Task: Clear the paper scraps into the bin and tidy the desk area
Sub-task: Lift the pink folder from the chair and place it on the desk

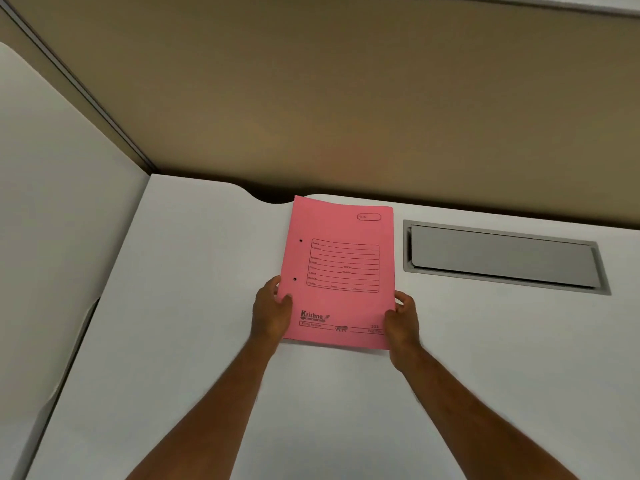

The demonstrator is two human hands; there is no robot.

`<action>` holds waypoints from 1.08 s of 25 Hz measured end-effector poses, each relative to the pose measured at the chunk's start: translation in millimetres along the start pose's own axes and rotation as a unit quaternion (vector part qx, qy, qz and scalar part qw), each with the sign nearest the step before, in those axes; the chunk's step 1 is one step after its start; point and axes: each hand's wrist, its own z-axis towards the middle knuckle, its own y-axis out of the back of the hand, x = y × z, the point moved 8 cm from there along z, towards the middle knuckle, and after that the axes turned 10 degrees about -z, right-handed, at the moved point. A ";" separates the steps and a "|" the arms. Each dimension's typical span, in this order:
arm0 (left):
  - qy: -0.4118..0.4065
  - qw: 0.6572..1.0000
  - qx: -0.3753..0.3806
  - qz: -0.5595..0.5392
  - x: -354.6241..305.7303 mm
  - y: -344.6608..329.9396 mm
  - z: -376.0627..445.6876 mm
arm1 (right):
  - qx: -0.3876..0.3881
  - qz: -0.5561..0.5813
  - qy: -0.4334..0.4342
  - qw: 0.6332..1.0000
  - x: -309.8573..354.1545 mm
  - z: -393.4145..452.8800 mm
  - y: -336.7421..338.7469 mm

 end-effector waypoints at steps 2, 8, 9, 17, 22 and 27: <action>-0.010 0.999 0.021 0.037 3.2 -8.8 14.0 | -0.018 -0.007 0.002 1.000 1.2 17.1 -5.9; -0.034 0.994 0.018 0.104 7.1 -19.2 32.3 | -0.095 -0.041 0.056 0.993 10.0 45.1 -11.0; -0.039 0.993 0.018 0.108 6.2 -20.4 33.6 | -0.101 -0.045 0.064 0.992 10.3 48.1 -11.7; -0.056 0.980 0.020 0.192 -5.2 -31.5 47.5 | -0.149 -0.120 0.096 0.977 14.6 67.7 -8.6; -0.044 0.968 0.032 0.244 -3.8 -38.9 45.1 | -0.149 -0.163 0.100 0.970 6.3 70.1 -7.2; -0.047 0.935 0.050 0.348 -0.1 -48.1 42.1 | -0.117 -0.184 0.142 0.966 10.2 65.8 -12.2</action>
